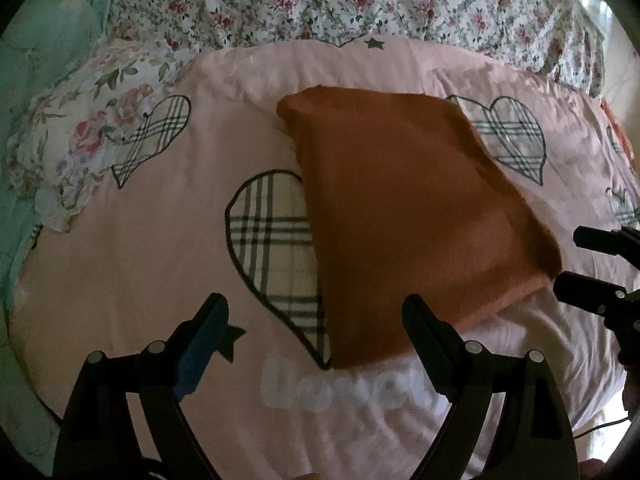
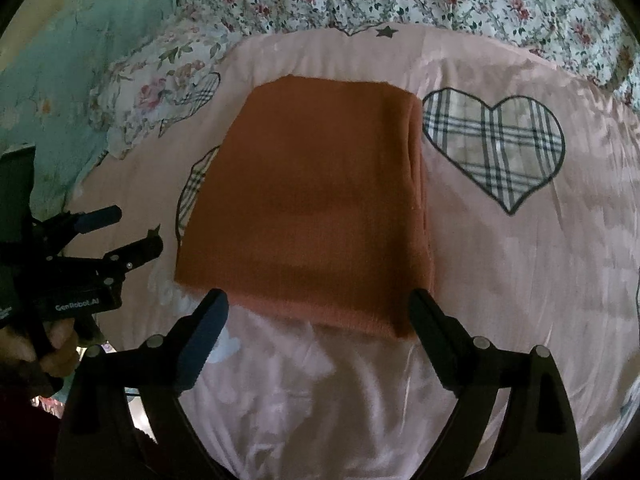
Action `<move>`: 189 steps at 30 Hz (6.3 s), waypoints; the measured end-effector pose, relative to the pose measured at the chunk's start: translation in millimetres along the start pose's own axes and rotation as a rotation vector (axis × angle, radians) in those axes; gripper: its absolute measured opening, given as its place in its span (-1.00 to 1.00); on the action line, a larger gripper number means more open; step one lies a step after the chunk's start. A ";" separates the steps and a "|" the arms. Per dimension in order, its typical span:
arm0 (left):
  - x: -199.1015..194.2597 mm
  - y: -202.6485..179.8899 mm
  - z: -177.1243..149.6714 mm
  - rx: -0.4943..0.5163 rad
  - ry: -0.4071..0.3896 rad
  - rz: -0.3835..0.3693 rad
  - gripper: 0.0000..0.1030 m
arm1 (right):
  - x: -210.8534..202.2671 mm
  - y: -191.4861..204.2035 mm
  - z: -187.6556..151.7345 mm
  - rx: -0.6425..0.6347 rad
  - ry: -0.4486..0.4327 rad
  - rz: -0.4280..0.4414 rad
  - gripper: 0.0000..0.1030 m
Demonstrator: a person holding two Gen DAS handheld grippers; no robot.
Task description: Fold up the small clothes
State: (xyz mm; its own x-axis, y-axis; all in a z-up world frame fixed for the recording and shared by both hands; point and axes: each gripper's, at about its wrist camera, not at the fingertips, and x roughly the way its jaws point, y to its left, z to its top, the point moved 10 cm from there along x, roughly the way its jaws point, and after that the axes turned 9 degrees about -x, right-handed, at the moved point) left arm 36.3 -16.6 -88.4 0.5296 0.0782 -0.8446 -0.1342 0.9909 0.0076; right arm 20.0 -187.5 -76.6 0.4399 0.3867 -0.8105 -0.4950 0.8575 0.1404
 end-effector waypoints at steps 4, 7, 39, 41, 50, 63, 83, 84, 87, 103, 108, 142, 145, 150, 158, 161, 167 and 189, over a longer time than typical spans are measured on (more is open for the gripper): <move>2.4 -5.4 8.0 0.003 -0.004 -0.008 0.74 | 2.9 -3.4 7.7 -0.007 0.001 0.005 0.80; 5.8 -9.5 12.9 -0.003 0.000 -0.017 0.74 | 5.7 -8.1 13.9 -0.001 0.000 0.012 0.80; 32.5 -25.1 35.3 -0.064 0.022 -0.039 0.78 | 38.3 -24.8 48.2 0.014 0.027 0.039 0.82; 32.8 -26.1 35.8 -0.064 0.022 -0.042 0.78 | 39.8 -27.4 48.3 0.020 0.031 0.035 0.82; 32.8 -26.9 40.0 -0.066 0.017 -0.044 0.79 | 42.0 -34.5 51.5 0.027 0.030 0.036 0.82; 31.6 -29.1 43.1 -0.065 0.013 -0.040 0.80 | 42.6 -37.3 54.0 0.034 0.026 0.041 0.82; 26.8 -34.2 41.4 -0.049 0.006 -0.024 0.84 | 37.8 -35.6 53.3 0.043 0.015 0.038 0.83; 26.5 -34.5 41.2 -0.048 0.005 -0.024 0.84 | 36.6 -35.0 53.3 0.046 0.014 0.037 0.83; 27.0 -34.6 41.5 -0.048 0.006 -0.026 0.84 | 35.0 -33.6 53.7 0.049 0.014 0.036 0.83; 27.1 -36.6 44.8 -0.053 0.002 -0.026 0.85 | 36.3 -36.8 55.1 0.051 0.017 0.038 0.83; 28.5 -36.3 45.8 -0.051 0.004 -0.026 0.85 | 37.4 -37.7 56.3 0.050 0.017 0.040 0.83; 28.1 -40.8 45.7 -0.053 0.001 -0.017 0.85 | 36.4 -38.4 56.8 0.054 0.012 0.040 0.83; 28.0 -41.7 45.9 -0.052 0.001 -0.016 0.85 | 36.3 -38.5 56.7 0.053 0.011 0.040 0.83; 28.1 -41.8 45.8 -0.052 0.001 -0.016 0.86 | 36.0 -39.1 56.6 0.057 0.009 0.038 0.83; 31.0 -45.8 49.5 -0.035 -0.015 -0.014 0.87 | 35.7 -44.1 56.8 0.081 0.002 0.023 0.83; 31.9 -44.5 51.7 -0.040 -0.011 -0.019 0.87 | 35.1 -46.3 58.4 0.093 -0.005 0.024 0.83; 32.0 -46.0 53.0 -0.031 -0.010 -0.016 0.87 | 34.7 -46.3 57.4 0.100 -0.008 0.023 0.83; 23.7 -45.2 51.1 -0.033 -0.038 -0.016 0.87 | 30.0 -45.6 45.5 0.129 -0.009 0.004 0.83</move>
State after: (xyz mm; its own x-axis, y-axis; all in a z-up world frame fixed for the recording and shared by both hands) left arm 97.8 -54.0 -81.4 0.5632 0.0668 -0.8236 -0.1529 0.9879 -0.0244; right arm 89.9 -199.5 -81.4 0.4453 0.3924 -0.8048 -0.3961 0.8924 0.2159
